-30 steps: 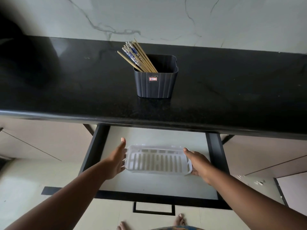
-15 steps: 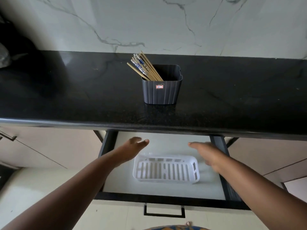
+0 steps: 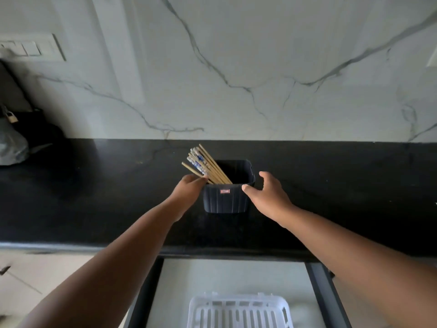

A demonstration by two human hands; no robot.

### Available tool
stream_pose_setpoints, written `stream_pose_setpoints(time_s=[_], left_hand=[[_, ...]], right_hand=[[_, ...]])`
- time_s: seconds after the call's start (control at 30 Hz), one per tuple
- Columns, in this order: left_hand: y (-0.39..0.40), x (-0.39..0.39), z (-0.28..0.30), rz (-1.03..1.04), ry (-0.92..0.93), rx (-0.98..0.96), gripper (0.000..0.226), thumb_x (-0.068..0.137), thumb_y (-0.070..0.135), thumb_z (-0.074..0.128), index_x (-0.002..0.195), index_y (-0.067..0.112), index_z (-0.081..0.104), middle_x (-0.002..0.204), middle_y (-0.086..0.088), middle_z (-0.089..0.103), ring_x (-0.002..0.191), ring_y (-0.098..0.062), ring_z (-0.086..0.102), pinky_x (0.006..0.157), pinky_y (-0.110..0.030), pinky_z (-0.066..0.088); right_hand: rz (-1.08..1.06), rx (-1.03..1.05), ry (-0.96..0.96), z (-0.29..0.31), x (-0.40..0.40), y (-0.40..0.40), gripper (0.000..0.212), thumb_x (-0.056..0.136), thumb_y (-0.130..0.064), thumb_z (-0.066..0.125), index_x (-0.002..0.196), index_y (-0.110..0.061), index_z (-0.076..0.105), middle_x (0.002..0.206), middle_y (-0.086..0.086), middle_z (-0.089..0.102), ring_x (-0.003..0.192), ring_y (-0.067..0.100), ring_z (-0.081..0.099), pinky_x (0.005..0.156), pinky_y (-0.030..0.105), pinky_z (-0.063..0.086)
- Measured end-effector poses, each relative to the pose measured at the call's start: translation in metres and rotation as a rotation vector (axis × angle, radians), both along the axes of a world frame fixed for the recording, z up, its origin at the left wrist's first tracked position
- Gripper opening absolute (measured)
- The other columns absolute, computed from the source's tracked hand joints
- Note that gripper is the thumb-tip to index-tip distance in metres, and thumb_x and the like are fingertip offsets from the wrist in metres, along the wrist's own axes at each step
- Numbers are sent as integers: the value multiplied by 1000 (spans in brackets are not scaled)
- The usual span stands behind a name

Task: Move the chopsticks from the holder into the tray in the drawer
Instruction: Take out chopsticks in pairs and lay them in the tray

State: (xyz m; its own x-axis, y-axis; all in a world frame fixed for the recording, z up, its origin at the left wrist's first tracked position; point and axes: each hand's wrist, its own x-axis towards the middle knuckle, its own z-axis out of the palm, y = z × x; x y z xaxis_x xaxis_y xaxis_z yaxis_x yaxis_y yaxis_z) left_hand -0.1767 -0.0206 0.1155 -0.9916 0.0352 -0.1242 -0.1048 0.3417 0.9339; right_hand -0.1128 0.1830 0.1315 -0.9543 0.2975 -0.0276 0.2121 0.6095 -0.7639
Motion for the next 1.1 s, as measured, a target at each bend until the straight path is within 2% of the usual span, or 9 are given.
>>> stream_pose_setpoints(time_s=[0.2,0.27,0.37,0.53,0.7,0.77,0.9,1.0,1.1], left_hand=[[29,-12,-7,81,-121,246,27,93,31,59,110,10,60,107,-5,68,94,-15,63,80,-30,48],[31,-9,-13,85,-162,285,27,94,27,57,115,10,60,108,-6,69,100,-20,64,90,-37,50],[32,1,-15,82,-164,343,24,96,24,54,117,14,59,106,-2,70,96,-15,66,72,-26,51],[21,34,-18,31,-159,341,22,97,30,51,116,21,56,105,1,70,90,-11,68,62,-21,46],[0,64,-23,-36,-150,293,36,95,33,52,129,20,49,119,0,63,110,-17,60,86,-33,51],[-9,68,-21,-92,-147,231,43,94,38,53,133,20,47,123,1,61,115,-18,57,95,-36,47],[-27,67,-11,-171,-128,146,48,91,41,58,133,23,45,123,7,59,97,-1,56,68,-11,43],[-41,62,-8,-177,-86,94,61,85,35,69,137,23,41,136,0,53,112,-7,54,86,-20,45],[-50,61,-7,-163,-72,79,84,79,22,76,148,21,30,152,-7,35,140,-25,32,111,-40,31]], right_hand=[[-78,-490,-160,-13,-47,11,77,88,-51,58,151,-20,25,156,5,29,135,26,38,108,47,38],[-62,-589,-185,-20,-48,10,55,90,-44,60,137,-19,47,146,5,43,116,19,50,95,39,47],[-28,-636,-184,-23,-42,8,9,91,-33,61,98,-28,59,129,4,56,95,11,52,81,32,48],[-17,-639,-211,-24,-12,2,37,91,-27,62,126,-17,53,129,7,55,105,20,55,94,37,47],[93,-528,-248,-26,32,-5,53,93,-28,61,142,-18,42,110,-6,61,101,13,56,87,31,49],[118,-463,-255,-22,40,-7,59,92,-33,60,145,-20,38,124,-3,58,112,18,54,96,35,47],[42,-87,-38,-2,39,-15,67,88,-44,62,146,-25,34,149,3,41,132,24,43,102,38,38],[146,98,207,17,32,-37,38,86,-40,64,122,-29,57,120,-6,61,108,13,59,88,31,50],[270,185,163,26,18,-67,20,83,-43,65,100,-33,63,86,-20,61,86,2,61,62,14,43]])
